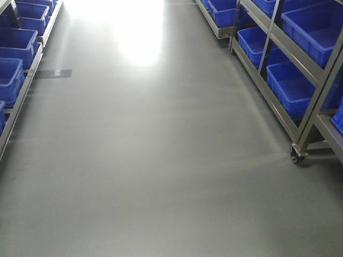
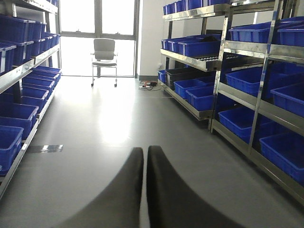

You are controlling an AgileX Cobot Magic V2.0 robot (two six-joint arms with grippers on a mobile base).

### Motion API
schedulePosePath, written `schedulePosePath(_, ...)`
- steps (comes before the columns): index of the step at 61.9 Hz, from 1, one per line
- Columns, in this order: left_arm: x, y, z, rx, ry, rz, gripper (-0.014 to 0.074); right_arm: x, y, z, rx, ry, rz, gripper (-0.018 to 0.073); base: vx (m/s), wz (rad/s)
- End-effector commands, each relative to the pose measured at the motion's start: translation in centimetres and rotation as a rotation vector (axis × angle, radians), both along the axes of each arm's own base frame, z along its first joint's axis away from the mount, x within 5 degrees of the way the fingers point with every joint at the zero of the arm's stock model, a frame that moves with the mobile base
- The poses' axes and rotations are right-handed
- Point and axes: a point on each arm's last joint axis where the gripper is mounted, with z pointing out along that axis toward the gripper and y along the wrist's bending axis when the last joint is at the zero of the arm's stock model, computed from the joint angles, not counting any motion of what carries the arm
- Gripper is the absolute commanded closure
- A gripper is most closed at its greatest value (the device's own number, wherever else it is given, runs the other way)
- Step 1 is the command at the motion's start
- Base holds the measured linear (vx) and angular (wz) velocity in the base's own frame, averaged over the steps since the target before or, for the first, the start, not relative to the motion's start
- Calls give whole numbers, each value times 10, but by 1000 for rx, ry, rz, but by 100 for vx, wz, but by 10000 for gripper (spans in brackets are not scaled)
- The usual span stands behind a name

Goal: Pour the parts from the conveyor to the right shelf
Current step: 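Turn and drive down the aisle between the blue-bin shelves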

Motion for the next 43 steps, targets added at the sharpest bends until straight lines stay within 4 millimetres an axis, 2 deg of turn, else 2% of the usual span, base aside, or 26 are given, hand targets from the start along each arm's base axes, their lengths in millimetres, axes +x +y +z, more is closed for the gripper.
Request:
schedulePosePath(1, 0, 0, -3, -14, -56, -5, 602, 2, 0, 16, -13, -93, -1, 564, 56, -9)
schedulePosePath(43, 0, 0, -3, -14, -56, -5, 602, 2, 0, 16, -13, -93, -2, 564, 63, 4)
